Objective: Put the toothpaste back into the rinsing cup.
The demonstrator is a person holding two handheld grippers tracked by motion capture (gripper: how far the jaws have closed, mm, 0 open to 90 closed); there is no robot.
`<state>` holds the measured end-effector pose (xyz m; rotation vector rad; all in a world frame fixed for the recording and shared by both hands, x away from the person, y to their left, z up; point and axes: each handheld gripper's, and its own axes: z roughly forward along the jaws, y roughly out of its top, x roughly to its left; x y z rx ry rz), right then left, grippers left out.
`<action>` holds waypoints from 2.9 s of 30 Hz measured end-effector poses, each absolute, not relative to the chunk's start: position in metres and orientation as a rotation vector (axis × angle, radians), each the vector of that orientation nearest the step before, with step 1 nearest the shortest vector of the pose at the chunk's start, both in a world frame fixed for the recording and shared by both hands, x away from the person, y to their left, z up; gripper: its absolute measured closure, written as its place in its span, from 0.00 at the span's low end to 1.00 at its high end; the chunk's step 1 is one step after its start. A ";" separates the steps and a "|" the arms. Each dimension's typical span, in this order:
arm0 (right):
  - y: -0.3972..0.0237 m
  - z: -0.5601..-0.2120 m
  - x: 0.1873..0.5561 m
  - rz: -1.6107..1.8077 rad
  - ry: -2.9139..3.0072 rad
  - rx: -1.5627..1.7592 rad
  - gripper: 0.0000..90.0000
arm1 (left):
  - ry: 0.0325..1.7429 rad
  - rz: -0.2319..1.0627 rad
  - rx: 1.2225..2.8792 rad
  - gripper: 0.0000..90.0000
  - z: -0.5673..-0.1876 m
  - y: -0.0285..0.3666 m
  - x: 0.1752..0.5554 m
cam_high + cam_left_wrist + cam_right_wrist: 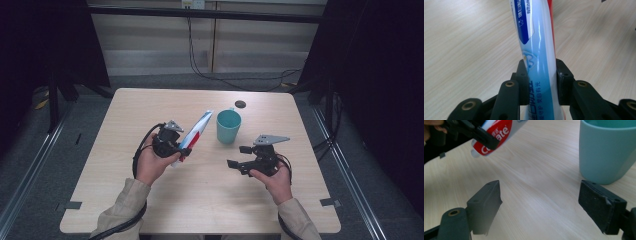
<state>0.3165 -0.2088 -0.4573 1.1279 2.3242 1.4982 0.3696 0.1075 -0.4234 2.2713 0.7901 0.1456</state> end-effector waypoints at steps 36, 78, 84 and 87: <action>-0.187 -0.443 0.344 1.723 2.270 1.230 0.23 | 0.720 0.150 2.185 0.78 -0.424 0.077 0.358; -0.178 -0.442 0.363 2.028 2.058 1.498 0.51 | 0.642 0.101 2.128 0.77 -0.425 0.047 0.349; -0.180 -0.438 0.360 2.050 2.007 1.515 0.73 | 0.648 0.052 2.073 0.71 -0.430 0.046 0.349; -0.181 -0.436 0.359 2.033 2.025 1.491 0.76 | 0.633 0.042 2.074 0.69 -0.432 0.046 0.349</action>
